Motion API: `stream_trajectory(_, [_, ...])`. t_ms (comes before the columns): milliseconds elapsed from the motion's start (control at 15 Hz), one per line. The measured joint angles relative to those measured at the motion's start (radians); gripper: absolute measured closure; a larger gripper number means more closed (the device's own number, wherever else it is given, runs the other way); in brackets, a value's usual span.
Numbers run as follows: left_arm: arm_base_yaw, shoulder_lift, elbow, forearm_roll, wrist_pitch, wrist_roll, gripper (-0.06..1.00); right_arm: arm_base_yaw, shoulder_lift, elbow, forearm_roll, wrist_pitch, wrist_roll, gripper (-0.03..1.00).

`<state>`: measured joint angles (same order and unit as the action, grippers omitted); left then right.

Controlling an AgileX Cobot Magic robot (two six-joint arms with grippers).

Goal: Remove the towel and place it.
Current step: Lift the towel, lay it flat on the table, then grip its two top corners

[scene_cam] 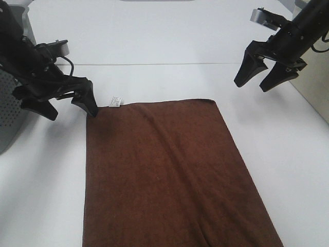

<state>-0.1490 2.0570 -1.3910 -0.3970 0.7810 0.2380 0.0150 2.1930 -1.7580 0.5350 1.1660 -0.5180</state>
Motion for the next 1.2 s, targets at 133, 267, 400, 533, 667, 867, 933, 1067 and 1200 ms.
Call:
stream_trajectory(133, [0.000, 0.083, -0.086, -0.002, -0.004, 0.000, -0.02, 0.000, 0.068, -0.089, 0.000, -0.001, 0.000, 0.14])
stream_trajectory(267, [0.000, 0.144, -0.145, -0.004, -0.005, 0.002, -0.02, 0.000, 0.131, -0.126, 0.000, -0.002, 0.000, 0.14])
stream_trajectory(400, [0.000, 0.176, -0.165, -0.007, -0.005, 0.002, -0.02, 0.000, 0.165, -0.127, 0.000, -0.021, 0.000, 0.14])
stream_trajectory(533, [0.000, 0.188, -0.165, -0.008, -0.005, 0.002, -0.02, 0.000, 0.172, -0.127, 0.002, -0.060, -0.001, 0.14])
stream_trajectory(667, [0.000, 0.188, -0.165, -0.008, -0.010, 0.002, -0.02, 0.000, 0.179, -0.130, 0.028, -0.102, -0.012, 0.14])
stream_trajectory(867, [0.000, 0.197, -0.165, -0.010, -0.024, 0.002, -0.02, 0.017, 0.227, -0.130, 0.057, -0.117, -0.028, 0.14])
stream_trajectory(933, [0.000, 0.202, -0.168, -0.012, -0.027, 0.002, -0.02, 0.030, 0.241, -0.130, 0.056, -0.127, -0.032, 0.14])
stream_trajectory(1067, [0.000, 0.208, -0.176, -0.018, -0.027, 0.002, -0.02, 0.056, 0.250, -0.130, 0.054, -0.174, -0.042, 0.14])
stream_trajectory(1200, [0.000, 0.209, -0.177, -0.019, -0.026, 0.003, -0.02, 0.064, 0.250, -0.130, 0.049, -0.207, -0.046, 0.14])
